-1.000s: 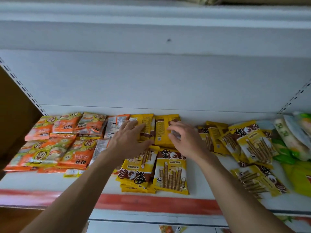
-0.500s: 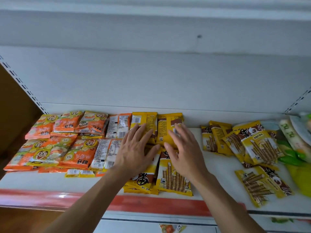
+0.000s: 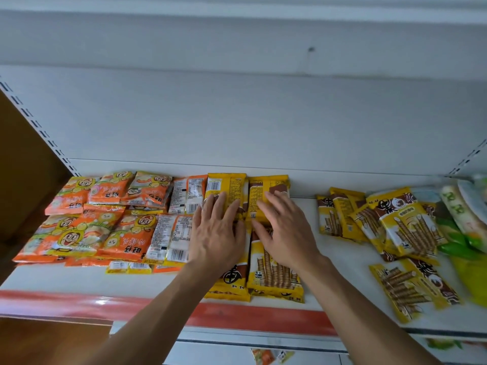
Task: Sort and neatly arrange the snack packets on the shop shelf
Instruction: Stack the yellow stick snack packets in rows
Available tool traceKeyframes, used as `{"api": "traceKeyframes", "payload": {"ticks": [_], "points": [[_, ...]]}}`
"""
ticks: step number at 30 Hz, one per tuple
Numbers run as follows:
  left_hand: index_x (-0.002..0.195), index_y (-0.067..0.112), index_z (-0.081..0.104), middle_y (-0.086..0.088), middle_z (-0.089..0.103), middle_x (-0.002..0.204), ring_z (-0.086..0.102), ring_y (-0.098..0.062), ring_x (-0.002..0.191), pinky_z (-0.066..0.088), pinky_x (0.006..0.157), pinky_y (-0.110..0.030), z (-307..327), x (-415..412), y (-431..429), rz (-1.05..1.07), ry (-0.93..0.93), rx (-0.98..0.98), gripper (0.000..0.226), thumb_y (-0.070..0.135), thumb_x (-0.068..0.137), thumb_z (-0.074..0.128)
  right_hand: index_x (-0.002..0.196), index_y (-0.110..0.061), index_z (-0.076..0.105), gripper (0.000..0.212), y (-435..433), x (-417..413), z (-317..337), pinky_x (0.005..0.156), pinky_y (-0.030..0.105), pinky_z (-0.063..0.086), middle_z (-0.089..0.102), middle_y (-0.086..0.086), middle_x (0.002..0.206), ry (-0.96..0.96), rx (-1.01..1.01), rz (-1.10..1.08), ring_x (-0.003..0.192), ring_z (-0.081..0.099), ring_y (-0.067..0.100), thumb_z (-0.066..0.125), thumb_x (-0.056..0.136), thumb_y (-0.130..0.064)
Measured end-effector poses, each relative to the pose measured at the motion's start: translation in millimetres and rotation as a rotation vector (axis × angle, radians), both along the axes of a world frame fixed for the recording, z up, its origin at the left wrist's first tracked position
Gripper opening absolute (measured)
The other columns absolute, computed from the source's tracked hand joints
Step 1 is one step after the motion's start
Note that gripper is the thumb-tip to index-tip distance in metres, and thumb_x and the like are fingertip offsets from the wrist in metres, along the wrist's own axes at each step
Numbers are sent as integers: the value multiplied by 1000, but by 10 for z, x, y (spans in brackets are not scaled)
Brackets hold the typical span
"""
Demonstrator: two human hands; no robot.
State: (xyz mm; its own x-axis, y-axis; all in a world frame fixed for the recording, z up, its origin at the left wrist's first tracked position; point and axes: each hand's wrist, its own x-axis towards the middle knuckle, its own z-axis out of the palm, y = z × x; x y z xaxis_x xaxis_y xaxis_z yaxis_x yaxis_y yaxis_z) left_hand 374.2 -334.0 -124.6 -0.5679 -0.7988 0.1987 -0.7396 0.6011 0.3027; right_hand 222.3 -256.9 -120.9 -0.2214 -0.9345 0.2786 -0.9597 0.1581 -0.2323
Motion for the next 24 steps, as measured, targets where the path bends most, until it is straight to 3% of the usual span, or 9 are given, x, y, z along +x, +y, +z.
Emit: {"api": "traceKeyframes", "payload": {"ticks": [7, 13, 17, 20, 24], "points": [[145, 34, 39, 1, 28, 159, 14, -21, 149, 10, 121, -45, 109, 25, -12, -18, -47, 14, 67, 69, 92, 19, 135, -21, 55, 48, -59, -80, 165, 115, 39, 28, 46, -2, 146, -125, 74, 14, 138, 34, 18, 48, 97, -49], [127, 28, 60, 5, 57, 133, 47, -20, 127, 34, 105, -38, 405, -128, -48, -103, -80, -78, 45, 54, 93, 48, 119, -21, 63, 31, -149, -193, 492, 90, 36, 45, 58, -1, 121, -109, 119, -127, 115, 51, 22, 57, 93, -36], [127, 32, 59, 8, 60, 128, 53, -17, 121, 40, 97, -34, 539, -413, 89, -162, -156, -79, 42, 54, 92, 48, 110, -20, 64, 24, -2, -373, 596, 84, 36, 43, 58, 3, 117, -87, 195, -234, 112, 51, 26, 60, 90, -32], [119, 33, 64, 9, 63, 124, 56, -17, 117, 42, 94, -32, 584, -679, 255, -212, -124, -88, 38, 54, 91, 49, 113, -20, 65, 29, 255, -610, 621, 87, 35, 45, 58, 4, 118, -98, 222, -287, 116, 51, 28, 61, 87, -32], [118, 32, 64, 8, 64, 122, 55, -16, 118, 40, 97, -31, 567, -1139, 536, -285, -145, -98, 38, 54, 91, 48, 105, -18, 69, 23, 745, -923, 551, 75, 31, 46, 62, 5, 111, -167, 192, -383, 109, 58, 29, 62, 85, -26]]}}
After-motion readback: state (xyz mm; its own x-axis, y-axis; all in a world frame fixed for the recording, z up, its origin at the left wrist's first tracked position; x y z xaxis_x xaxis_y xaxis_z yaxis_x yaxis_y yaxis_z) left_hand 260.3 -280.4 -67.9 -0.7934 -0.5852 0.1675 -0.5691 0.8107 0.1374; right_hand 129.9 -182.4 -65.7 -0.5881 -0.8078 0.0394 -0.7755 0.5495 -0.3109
